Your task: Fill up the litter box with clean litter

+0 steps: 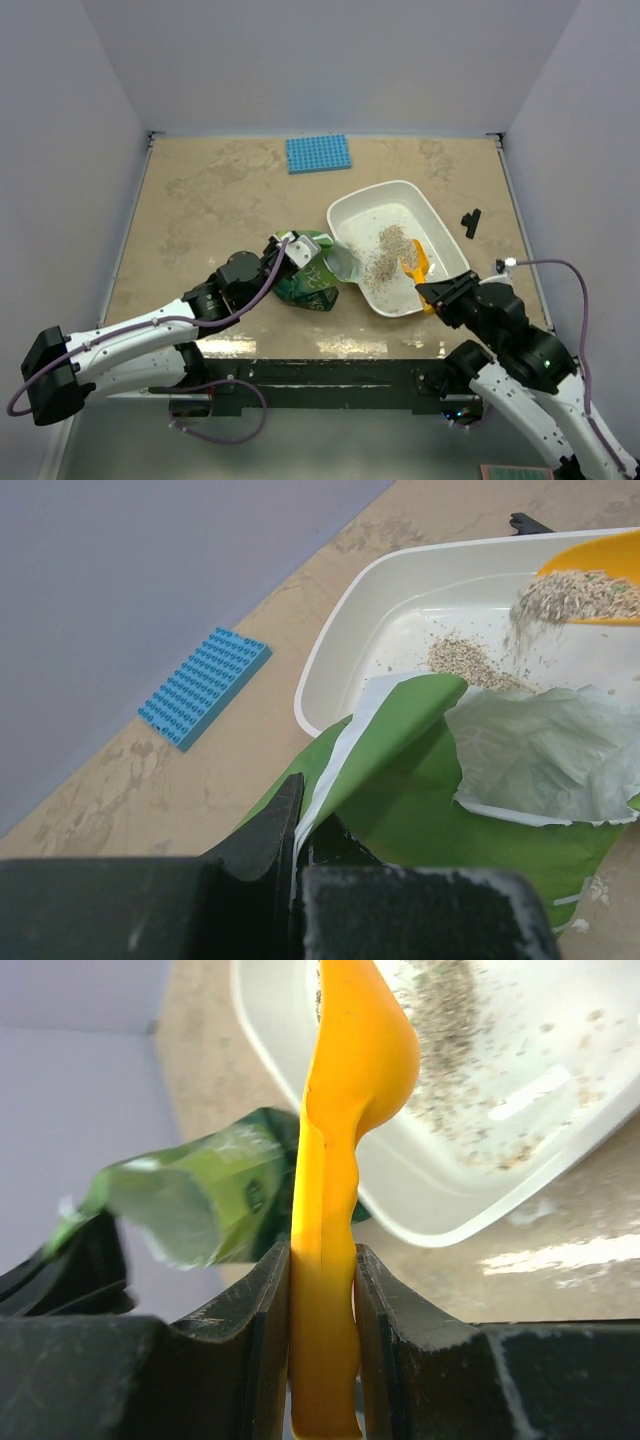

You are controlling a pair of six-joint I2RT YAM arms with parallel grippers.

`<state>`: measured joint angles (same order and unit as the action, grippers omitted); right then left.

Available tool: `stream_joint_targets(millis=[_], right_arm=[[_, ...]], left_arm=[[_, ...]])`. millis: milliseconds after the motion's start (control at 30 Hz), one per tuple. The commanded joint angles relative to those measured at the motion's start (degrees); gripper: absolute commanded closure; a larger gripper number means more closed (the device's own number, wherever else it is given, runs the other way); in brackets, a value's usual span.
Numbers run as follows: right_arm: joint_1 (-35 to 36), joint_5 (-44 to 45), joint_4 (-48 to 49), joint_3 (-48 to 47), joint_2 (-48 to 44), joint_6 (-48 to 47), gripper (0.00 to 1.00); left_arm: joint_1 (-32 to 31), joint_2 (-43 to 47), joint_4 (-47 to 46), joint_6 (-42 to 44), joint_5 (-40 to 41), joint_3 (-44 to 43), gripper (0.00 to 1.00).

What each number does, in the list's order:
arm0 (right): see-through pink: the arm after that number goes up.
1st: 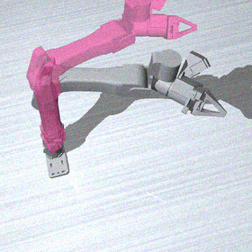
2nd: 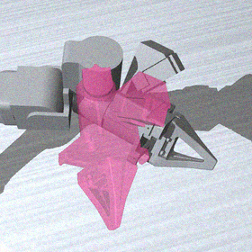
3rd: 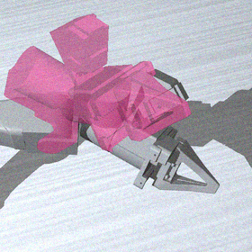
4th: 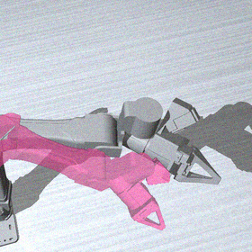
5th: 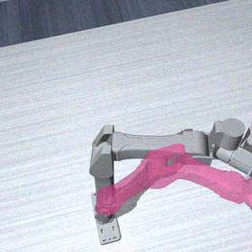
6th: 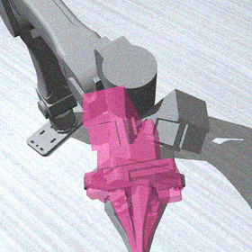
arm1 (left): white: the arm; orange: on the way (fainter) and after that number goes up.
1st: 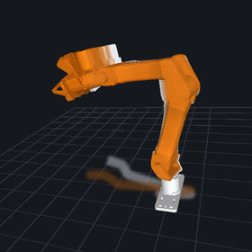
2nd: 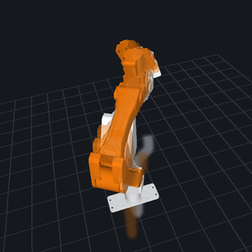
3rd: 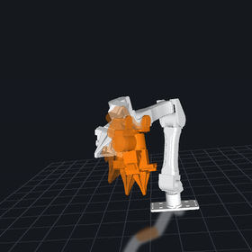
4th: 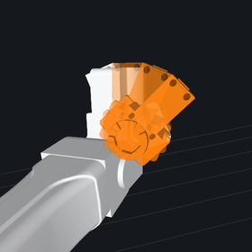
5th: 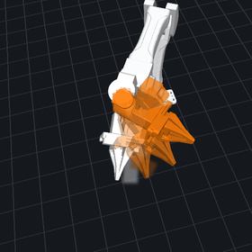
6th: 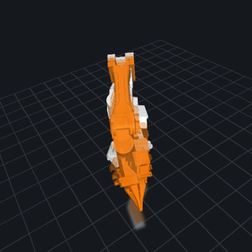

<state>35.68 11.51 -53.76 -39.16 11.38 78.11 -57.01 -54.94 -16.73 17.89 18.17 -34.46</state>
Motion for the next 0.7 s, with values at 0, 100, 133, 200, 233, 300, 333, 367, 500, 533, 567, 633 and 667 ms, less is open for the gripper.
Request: stream_joint_targets(millis=[0, 100, 133, 200, 233, 300, 333, 367, 500, 533, 567, 633, 667], right_arm=[[0.44, 7.64, 2.86, -2.06, 11.96, -7.87, 1.00], [0.44, 9.40, 4.36, -5.92, 21.62, -14.28, 1.00], [0.44, 9.85, 4.45, -7.24, 24.11, -15.95, 1.00], [0.44, 11.59, 4.45, -11.98, 29.64, -21.13, 1.00], [0.44, 12.04, 4.19, -13.74, 34.54, -23.15, 1.00], [0.53, 12.66, 2.78, -18.92, 39.66, -28.52, 1.00], [0.53, 13.18, 2.17, -20.59, 44.13, -30.62, 1.00], [0.44, 13.36, 0.60, -24.18, 46.08, -33.95, 1.00], [0.53, 14.85, -5.90, -33.16, 55.66, -41.27, 1.00], [0.44, 15.99, -7.40, -34.83, 57.16, -43.02, 1.00], [0.44, 16.79, -10.11, -37.72, 59.96, -43.82, 1.00], [0.44, 17.93, -11.98, -39.93, 61.74, -46.10, 1.00], [0.53, 18.28, -13.64, -41.51, 63.58, -46.81, 1.00]], left_arm=[[0.59, 1.67, 0.03, -2.33, 0.55, 0.27, 1.00], [0.59, 2.20, 0.47, -1.81, 2.48, 0.18, 1.00], [0.68, 2.38, 0.47, -1.63, 3.09, 0.18, 1.00], [0.68, 2.73, 1.00, -1.89, 4.67, 0.18, 1.00], [0.68, 2.73, 1.17, -1.81, 4.94, 0.18, 1.00], [0.59, 2.99, 1.52, -1.98, 4.94, 0.09, 1.00], [0.59, 3.08, 1.70, -1.98, 4.85, 0.09, 1.00], [0.68, 3.17, 1.70, -1.89, 4.68, 0.01, 1.00], [0.50, 3.43, 2.14, -1.81, 4.76, -0.17, 1.00], [0.59, 3.52, 2.14, -1.72, 4.77, -0.17, 1.00], [0.50, 3.87, 2.23, -1.63, 5.11, -0.17, 1.00], [0.59, 4.13, 2.23, -1.54, 5.20, -0.17, 1.00], [0.50, 4.31, 2.23, -1.54, 5.38, -0.17, 1.00]])
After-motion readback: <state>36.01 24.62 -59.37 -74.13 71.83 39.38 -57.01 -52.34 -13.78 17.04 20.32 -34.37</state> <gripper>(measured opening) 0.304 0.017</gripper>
